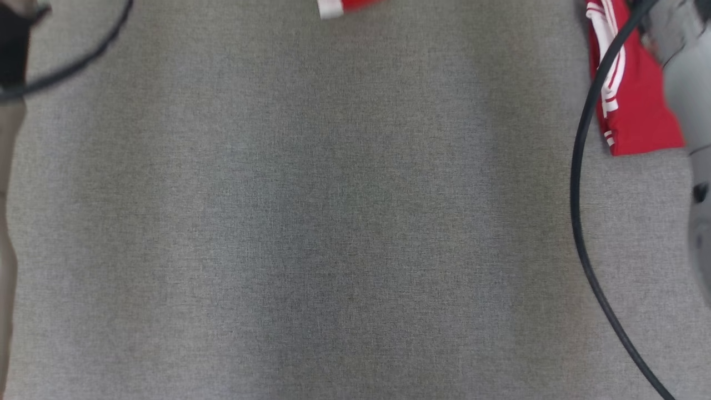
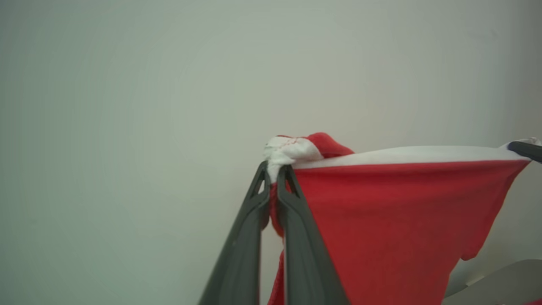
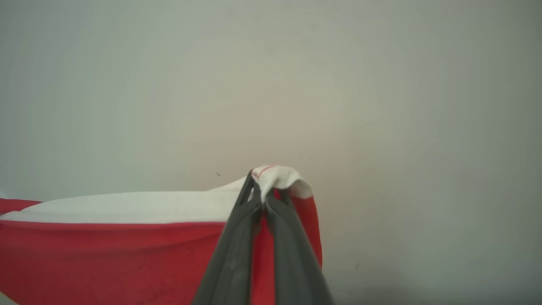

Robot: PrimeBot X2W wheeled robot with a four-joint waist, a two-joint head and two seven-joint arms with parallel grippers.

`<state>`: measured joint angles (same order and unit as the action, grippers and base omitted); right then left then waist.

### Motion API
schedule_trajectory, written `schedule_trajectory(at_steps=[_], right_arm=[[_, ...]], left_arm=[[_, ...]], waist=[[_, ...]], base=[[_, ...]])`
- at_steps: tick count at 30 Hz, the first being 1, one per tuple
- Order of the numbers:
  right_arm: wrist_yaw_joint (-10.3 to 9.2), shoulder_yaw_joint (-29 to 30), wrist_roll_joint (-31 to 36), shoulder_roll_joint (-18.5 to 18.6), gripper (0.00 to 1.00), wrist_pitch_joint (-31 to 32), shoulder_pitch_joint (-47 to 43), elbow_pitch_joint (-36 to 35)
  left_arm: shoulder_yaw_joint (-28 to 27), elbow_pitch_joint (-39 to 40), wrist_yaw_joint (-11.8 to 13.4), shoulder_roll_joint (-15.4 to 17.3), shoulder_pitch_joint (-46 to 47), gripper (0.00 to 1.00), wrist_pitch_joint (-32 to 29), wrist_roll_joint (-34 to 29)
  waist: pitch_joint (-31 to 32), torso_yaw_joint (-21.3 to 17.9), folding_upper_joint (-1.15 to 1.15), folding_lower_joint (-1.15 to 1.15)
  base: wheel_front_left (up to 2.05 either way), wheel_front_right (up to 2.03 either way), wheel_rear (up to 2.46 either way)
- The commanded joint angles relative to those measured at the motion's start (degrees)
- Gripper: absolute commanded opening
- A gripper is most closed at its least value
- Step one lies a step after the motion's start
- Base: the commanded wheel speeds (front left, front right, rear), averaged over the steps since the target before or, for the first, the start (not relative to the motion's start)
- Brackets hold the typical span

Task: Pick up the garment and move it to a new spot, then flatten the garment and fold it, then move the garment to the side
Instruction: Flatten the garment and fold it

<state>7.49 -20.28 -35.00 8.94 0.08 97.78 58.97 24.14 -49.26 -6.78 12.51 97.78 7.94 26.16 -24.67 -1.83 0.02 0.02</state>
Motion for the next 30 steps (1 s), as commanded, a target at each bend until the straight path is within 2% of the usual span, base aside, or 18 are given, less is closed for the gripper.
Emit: schedule_trajectory(at_steps=[1,8,13,18,22,23,27,30], right_arm=[[0.01,-0.3,0.8,0.3,0.0,-0.9,1.7,0.9],[0.01,-0.9,2.3,0.2,0.0,-4.6,6.4,4.8],[0.01,-3.1,0.1,-0.7,0.0,-4.4,5.0,3.2],[0.01,-8.0,-3.9,-0.4,0.0,-4.7,-1.7,-2.3],[0.01,-12.3,-8.7,1.6,0.0,-5.4,-9.3,-9.8],[0.01,-12.3,-8.7,1.6,0.0,-5.4,-9.3,-9.8],[0.01,-16.6,-13.9,4.6,0.0,-6.2,-20.8,-18.1],[0.01,-18.1,-17.7,7.2,0.0,-6.5,-29.1,-24.3]], left_arm=[[-0.2,-1.3,0.2,-0.2,1.7,0.0,0.7,0.1],[1.1,-7.2,-0.2,-2.6,6.5,0.0,4.4,-0.4],[0.2,-9.1,-0.3,-3.1,5.9,0.0,6.0,1.3],[1.0,-6.3,-0.5,-2.8,-0.9,0.0,7.0,2.2],[-0.5,-0.3,-0.6,-1.5,-8.6,0.0,7.3,4.2],[-0.5,-0.3,-0.6,-1.5,-8.6,0.0,7.3,4.2],[-1.8,7.8,-0.6,-0.2,-21.6,0.0,7.2,5.8],[-3.4,14.3,0.3,0.7,-31.0,0.0,7.3,7.6]], waist=[[-0.3,0.0,-0.02,-0.02],[-1.9,0.8,-0.02,-0.02],[-5.6,1.6,-0.02,-0.02],[-6.3,2.3,-0.02,-0.02],[-5.4,2.5,-0.02,-0.02],[-5.4,2.5,-0.02,-0.02],[-2.1,2.4,-0.02,-0.02],[0.4,2.2,-0.02,-0.02]], base=[[0.0,0.0,0.0],[0.0,0.0,0.0],[0.0,0.0,0.0],[0.0,0.0,0.0],[0.0,0.0,0.0],[0.0,0.0,0.0],[0.0,0.0,0.0],[0.0,0.0,0.0]])
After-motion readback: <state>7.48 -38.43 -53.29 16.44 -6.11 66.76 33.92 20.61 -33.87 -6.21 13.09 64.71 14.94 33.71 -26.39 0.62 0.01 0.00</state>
